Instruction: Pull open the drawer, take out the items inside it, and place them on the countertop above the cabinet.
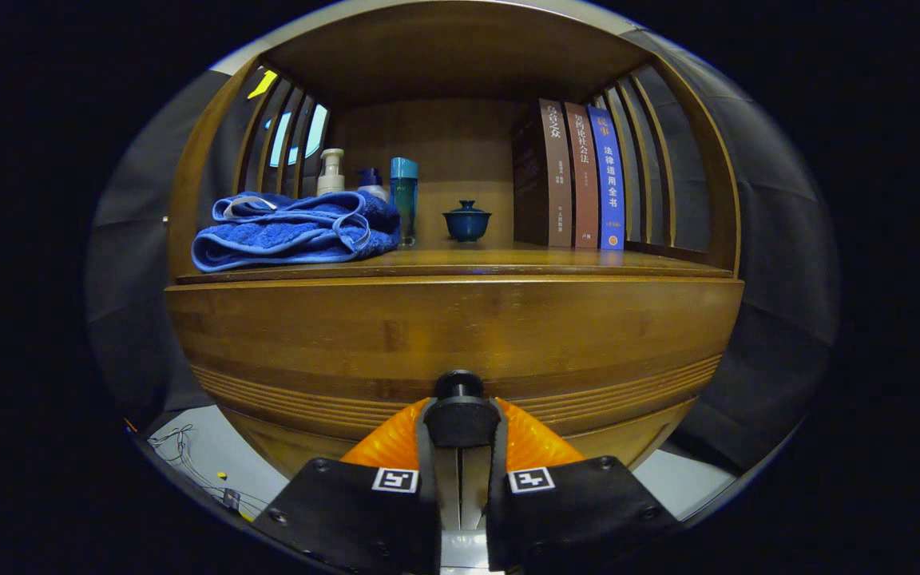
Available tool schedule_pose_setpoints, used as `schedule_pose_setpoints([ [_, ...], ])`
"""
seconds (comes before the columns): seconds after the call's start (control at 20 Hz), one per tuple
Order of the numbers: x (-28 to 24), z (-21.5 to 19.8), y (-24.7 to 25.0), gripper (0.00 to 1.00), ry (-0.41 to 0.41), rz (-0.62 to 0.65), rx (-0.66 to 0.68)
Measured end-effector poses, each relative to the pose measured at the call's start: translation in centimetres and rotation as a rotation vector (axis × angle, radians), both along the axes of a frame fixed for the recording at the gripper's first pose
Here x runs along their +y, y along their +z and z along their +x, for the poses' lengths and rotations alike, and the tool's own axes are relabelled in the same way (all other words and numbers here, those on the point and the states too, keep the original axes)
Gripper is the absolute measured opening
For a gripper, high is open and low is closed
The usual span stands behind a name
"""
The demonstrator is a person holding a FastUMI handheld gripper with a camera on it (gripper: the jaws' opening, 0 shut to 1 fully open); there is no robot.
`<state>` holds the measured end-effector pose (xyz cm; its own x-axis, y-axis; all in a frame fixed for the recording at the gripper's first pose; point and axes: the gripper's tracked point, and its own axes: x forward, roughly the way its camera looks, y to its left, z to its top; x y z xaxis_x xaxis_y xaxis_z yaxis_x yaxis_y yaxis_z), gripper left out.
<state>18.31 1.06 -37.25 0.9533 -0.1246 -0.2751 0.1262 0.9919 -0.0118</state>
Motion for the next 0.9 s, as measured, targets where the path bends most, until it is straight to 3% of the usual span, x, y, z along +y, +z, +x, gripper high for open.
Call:
schedule_pose_setpoints([
  [0.5, 0.3, -7.6, 0.5, 0.27, -0.002, 0.062, 0.011],
  [0.9, 0.4, -11.1, 0.7, 0.27, 0.004, 0.059, 0.009],
])
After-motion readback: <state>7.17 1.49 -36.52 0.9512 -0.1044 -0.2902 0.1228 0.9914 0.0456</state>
